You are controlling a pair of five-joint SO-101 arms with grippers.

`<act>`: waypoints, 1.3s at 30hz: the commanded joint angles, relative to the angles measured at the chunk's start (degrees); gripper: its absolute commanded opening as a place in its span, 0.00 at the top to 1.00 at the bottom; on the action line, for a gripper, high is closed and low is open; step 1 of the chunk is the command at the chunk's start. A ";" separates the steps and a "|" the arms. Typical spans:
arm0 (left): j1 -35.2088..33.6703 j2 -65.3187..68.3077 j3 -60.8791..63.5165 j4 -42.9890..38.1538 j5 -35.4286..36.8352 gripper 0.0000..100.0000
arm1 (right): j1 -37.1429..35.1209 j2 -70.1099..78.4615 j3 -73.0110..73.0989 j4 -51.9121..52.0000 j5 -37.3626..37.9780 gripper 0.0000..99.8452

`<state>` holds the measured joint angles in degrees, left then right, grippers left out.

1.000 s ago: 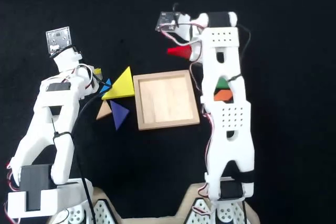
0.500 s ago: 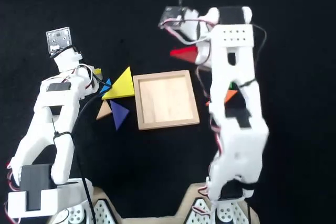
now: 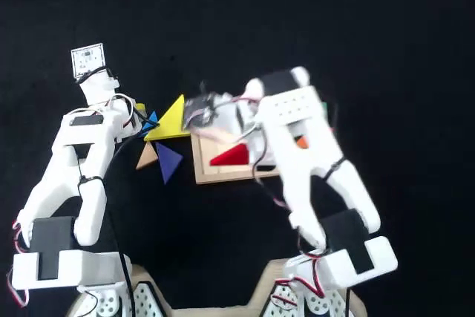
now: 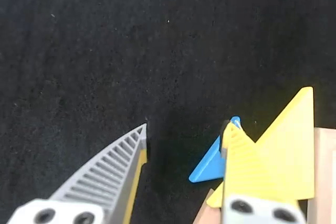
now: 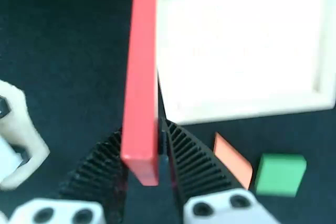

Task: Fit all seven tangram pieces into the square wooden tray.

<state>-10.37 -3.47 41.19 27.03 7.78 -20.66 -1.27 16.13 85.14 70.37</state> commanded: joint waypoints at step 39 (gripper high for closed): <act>-6.29 0.09 -3.47 -2.37 6.42 0.77 | 1.05 11.82 0.75 -17.93 4.84 0.83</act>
<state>-16.53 -2.95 41.01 25.45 13.93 -20.84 11.47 21.41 66.95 74.95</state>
